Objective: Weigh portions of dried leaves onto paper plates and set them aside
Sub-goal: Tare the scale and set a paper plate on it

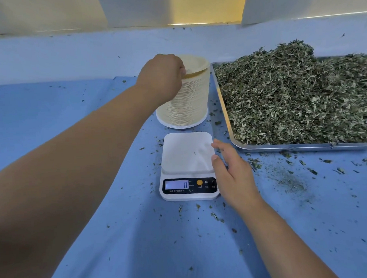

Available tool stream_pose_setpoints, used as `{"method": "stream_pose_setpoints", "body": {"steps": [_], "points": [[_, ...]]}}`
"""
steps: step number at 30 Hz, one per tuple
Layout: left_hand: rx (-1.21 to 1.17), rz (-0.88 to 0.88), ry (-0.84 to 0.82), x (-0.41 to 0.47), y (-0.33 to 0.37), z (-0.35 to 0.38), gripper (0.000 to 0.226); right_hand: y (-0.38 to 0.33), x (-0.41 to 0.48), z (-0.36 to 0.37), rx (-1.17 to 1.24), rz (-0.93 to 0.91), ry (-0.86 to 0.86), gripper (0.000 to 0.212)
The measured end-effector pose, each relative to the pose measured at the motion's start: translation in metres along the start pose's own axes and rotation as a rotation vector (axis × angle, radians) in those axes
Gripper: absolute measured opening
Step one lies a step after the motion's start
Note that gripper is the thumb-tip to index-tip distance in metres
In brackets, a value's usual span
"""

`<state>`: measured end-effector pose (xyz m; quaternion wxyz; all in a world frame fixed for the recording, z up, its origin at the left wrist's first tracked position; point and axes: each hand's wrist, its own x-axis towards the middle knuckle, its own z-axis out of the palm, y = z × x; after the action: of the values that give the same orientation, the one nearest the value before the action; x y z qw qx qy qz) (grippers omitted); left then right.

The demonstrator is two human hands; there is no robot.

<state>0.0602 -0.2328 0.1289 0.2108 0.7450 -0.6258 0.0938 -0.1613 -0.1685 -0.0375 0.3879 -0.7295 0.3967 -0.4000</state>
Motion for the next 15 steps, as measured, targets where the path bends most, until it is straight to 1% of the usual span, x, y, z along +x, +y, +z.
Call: {"method": "stream_pose_setpoints", "body": {"steps": [4,5,7,9,10,12,15], "points": [[0.038,0.096,0.086,-0.019,0.0,-0.002,0.03,-0.017,0.01,-0.003,0.13,0.028,0.118,0.024],[0.043,0.123,0.105,-0.026,0.001,-0.003,0.029,-0.026,0.019,-0.005,0.199,0.042,0.152,0.021],[0.052,0.18,0.141,-0.043,0.006,-0.004,0.029,-0.045,0.042,-0.011,0.46,0.166,0.158,0.017],[0.057,0.244,0.169,-0.063,0.013,-0.003,0.029,-0.065,0.063,-0.017,0.703,0.303,0.092,0.02],[0.066,0.274,0.172,-0.075,0.017,-0.002,0.028,-0.071,0.07,-0.019,0.728,0.325,0.08,0.026],[0.091,0.348,0.186,-0.096,0.021,0.0,0.023,-0.077,0.079,-0.022,0.685,0.306,0.11,0.032],[0.1,0.444,0.206,-0.124,0.023,0.002,0.022,-0.073,0.077,-0.026,0.661,0.286,0.191,0.03]]}}
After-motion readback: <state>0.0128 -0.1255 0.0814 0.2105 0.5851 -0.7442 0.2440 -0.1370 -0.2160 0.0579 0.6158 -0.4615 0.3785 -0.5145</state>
